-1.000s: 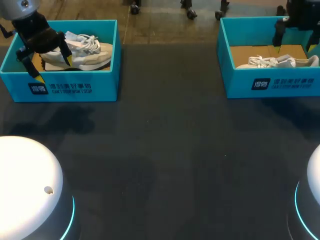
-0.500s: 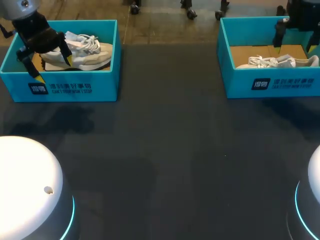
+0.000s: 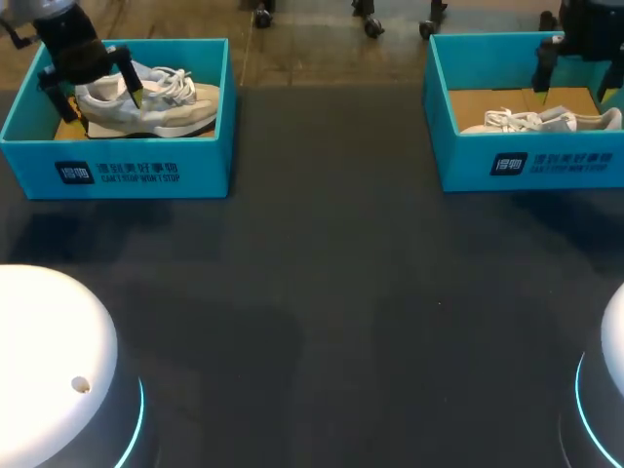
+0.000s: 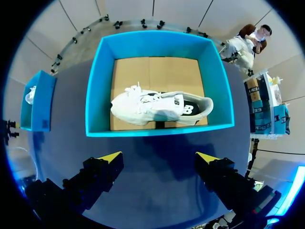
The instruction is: Take the shoe out of the shoebox, open the shoe tongue, remove and reinsert the insole, then place the shoe into the shoebox
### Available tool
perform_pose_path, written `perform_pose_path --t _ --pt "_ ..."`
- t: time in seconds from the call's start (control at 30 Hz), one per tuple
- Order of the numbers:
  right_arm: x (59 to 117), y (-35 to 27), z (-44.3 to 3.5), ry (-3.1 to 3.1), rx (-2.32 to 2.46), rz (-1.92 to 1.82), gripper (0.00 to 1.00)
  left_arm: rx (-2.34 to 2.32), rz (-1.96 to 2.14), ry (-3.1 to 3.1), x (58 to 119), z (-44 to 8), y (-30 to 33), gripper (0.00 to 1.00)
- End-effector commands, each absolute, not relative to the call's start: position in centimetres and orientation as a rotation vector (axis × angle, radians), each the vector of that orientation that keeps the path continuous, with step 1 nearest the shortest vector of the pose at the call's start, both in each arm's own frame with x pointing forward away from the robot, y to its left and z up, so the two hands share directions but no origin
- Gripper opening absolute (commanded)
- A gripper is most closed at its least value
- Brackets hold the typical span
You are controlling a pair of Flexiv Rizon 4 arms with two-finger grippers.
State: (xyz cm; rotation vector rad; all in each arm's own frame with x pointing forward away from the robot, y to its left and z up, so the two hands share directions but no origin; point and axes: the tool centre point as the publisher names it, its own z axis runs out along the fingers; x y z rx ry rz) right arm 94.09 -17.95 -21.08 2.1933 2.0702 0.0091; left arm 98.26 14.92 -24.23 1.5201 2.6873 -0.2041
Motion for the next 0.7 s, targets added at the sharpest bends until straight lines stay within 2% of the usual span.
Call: perform_pose_path --t 0.03,0.33,0.7 --pt "94.1 -18.0 -21.1 2.069 2.193 0.010 1.00 1.669 -0.177 2.720 102.4 -25.0 15.4 1.00" --pt "94.1 -18.0 -21.1 2.069 2.193 0.010 1.00 1.771 -0.106 2.646 107.8 -26.5 16.8 1.00" --pt "94.1 -18.0 -21.1 2.069 2.193 0.010 1.00 1.771 -0.106 2.646 107.8 -26.5 16.8 1.00"
